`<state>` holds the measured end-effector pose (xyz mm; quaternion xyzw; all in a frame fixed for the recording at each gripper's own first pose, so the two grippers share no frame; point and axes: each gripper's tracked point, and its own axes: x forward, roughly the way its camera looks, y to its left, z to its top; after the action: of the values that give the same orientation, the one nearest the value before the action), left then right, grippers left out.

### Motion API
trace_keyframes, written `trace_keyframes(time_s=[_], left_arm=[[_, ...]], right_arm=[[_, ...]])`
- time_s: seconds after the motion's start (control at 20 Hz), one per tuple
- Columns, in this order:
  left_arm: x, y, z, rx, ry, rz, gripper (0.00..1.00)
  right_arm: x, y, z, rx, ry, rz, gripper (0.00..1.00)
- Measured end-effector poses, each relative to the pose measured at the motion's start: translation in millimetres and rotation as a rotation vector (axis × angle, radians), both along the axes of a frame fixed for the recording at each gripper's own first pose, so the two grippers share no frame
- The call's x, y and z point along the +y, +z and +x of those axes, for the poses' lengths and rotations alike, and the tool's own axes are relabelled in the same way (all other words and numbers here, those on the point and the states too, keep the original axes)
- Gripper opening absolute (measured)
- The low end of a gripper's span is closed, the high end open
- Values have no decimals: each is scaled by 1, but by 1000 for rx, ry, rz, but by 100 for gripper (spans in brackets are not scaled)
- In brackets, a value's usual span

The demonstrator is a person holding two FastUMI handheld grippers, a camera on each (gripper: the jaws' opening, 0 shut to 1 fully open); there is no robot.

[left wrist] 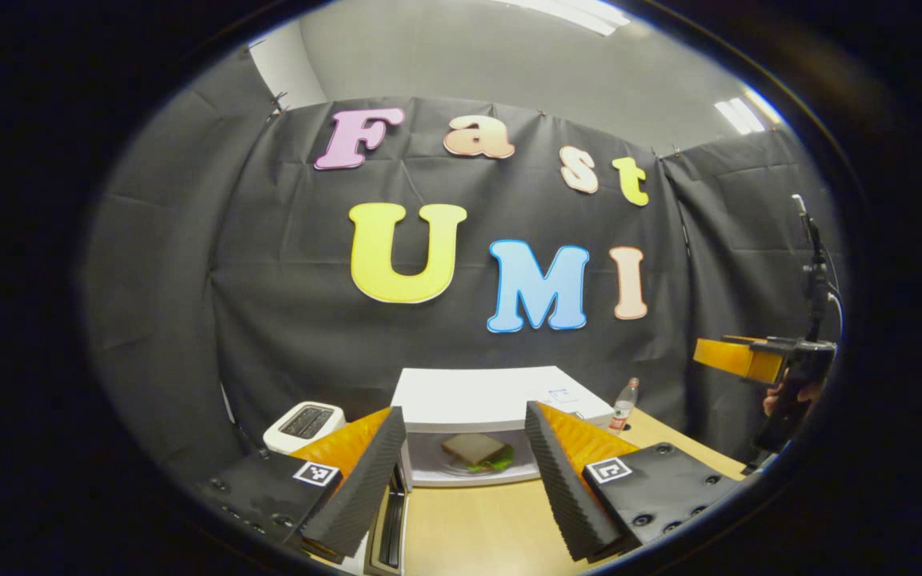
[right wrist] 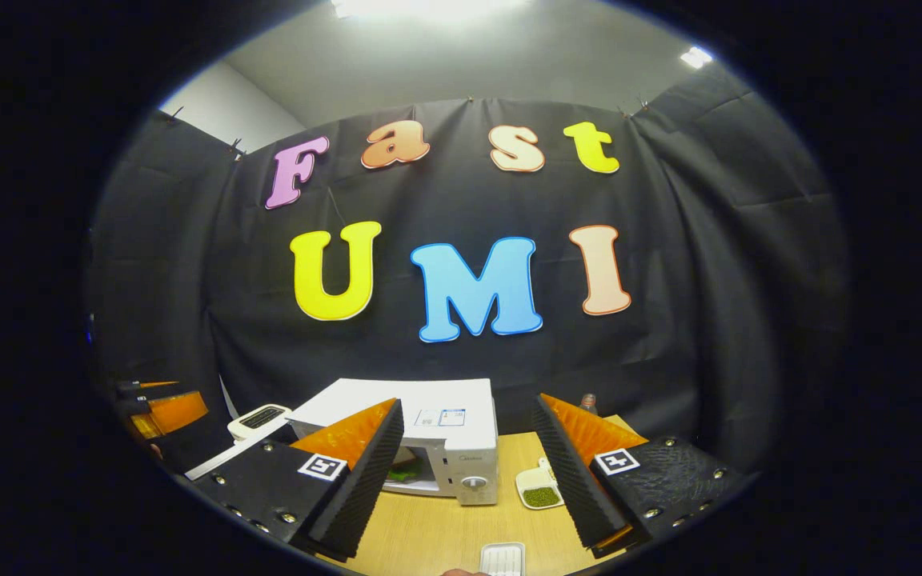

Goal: Open the microwave oven with the left hand, put the food in, and close the microwave oven.

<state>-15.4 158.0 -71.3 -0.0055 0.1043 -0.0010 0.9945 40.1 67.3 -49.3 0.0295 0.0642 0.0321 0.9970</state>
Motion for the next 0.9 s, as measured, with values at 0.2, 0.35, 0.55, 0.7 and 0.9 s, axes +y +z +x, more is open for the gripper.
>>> trace_keyframes(time_s=[0.2, 0.35, 0.55, 0.7, 0.9], left_arm=[[5, 3, -7, -15, 11, -11, 95], [26, -7, -20, 19, 47, 7, 96], [51, -19, -40, 62, 82, -8, 73], [85, -40, -46, 114, 134, 36, 10], [129, -55, -87, 174, 187, 87, 8]], right_arm=[[-3, 1, -3, 3, 1, -4, 97], [1, -5, -5, 24, 14, 33, 97], [2, 4, -4, -11, -7, 21, 97], [11, 9, -2, -33, 6, 25, 97], [22, 12, 0, -45, 28, 25, 97]])
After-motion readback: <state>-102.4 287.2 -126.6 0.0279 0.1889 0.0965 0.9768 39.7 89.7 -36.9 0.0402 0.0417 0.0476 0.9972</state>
